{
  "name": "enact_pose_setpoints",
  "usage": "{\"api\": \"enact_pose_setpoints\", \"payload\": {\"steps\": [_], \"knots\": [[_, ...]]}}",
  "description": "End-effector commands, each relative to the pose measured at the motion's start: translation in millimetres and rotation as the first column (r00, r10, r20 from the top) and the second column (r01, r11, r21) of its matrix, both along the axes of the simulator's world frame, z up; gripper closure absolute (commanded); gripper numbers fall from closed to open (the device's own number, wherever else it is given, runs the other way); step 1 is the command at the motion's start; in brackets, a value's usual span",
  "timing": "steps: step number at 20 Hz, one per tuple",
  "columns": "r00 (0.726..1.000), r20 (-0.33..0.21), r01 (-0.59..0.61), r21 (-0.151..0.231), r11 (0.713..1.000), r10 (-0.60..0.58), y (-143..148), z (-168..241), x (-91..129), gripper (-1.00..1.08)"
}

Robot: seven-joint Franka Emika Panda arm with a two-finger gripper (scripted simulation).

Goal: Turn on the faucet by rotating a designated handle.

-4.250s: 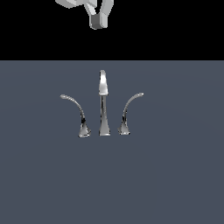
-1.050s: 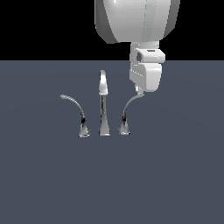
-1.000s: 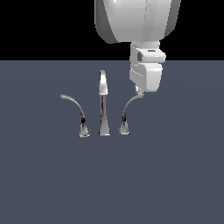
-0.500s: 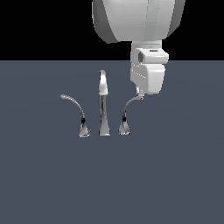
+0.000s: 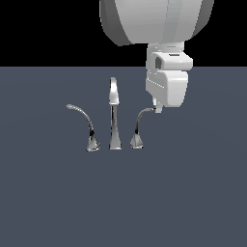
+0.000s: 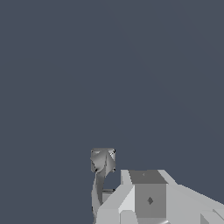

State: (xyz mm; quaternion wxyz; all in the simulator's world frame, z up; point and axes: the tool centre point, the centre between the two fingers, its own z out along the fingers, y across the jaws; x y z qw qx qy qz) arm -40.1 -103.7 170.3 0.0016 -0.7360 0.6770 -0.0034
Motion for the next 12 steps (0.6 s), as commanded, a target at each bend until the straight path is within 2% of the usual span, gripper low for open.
{"api": "enact_pose_setpoints", "payload": {"steps": [1, 12], "knots": [[1.0, -0.003, -0.003, 0.001, 1.0, 0.003, 7.5, -0.7, -4.3, 1.08], [1.0, -0.007, -0.009, 0.002, 1.0, 0.009, 48.7, -0.2, -27.9, 1.08]]}}
